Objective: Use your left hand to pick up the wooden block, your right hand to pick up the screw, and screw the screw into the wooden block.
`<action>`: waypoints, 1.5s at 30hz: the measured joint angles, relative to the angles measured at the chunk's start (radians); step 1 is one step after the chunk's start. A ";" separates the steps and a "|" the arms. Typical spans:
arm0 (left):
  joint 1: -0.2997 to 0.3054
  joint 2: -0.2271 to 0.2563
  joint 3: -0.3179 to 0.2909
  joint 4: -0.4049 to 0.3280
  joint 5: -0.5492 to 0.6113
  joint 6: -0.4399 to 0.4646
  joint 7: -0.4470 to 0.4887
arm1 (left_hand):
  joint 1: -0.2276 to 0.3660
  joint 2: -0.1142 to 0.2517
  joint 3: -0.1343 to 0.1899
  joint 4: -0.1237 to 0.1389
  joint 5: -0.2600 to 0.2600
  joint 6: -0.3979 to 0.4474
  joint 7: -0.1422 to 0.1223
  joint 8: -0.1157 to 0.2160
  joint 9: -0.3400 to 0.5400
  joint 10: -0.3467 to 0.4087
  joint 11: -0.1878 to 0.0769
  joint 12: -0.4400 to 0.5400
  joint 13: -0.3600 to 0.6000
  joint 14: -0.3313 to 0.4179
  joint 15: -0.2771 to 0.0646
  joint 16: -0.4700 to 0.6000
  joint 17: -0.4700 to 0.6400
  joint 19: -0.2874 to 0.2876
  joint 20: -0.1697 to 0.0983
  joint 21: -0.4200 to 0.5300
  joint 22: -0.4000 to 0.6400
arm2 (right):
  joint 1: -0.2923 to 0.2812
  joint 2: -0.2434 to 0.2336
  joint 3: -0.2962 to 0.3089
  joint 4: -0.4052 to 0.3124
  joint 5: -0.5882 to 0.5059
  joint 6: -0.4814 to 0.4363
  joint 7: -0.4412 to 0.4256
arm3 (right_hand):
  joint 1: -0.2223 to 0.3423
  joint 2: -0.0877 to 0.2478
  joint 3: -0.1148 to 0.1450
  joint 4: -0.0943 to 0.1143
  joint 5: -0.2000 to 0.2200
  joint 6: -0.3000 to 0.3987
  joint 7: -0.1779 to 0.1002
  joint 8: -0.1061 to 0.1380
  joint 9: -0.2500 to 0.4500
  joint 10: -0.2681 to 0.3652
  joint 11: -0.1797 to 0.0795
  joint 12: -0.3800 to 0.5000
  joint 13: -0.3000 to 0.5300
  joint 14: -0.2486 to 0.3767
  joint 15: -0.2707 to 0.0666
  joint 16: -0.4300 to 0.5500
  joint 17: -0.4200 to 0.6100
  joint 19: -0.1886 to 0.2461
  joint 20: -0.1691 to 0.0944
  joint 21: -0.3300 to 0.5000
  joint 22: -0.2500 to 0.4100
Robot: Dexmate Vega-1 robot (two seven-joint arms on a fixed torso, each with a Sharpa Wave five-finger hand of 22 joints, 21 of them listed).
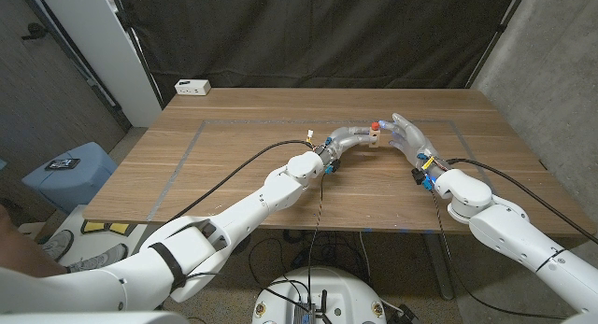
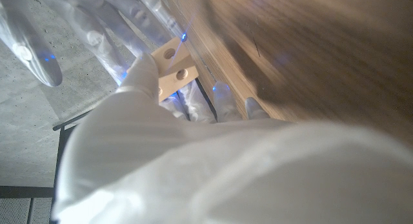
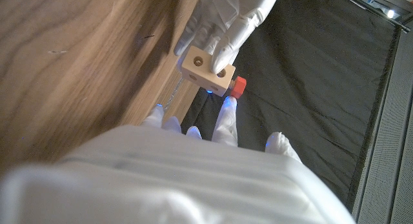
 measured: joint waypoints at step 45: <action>0.002 0.001 -0.001 -0.006 -0.002 0.002 0.001 | 0.024 0.011 0.008 0.000 0.008 -0.027 0.016 -0.004 -0.001 -0.025 -0.001 0.002 0.000 -0.012 0.002 -0.004 0.001 -0.002 0.002 0.000 0.000 | -0.021 0.000 -0.002 -0.016 -0.001 0.011 0.009 | 0.026 0.010 0.018 -0.018 0.000 0.254 0.097 0.032 0.000 0.069 -0.031 0.007 -0.005 0.000 -0.019 0.000 -0.005 0.038 -0.009 0.005 0.000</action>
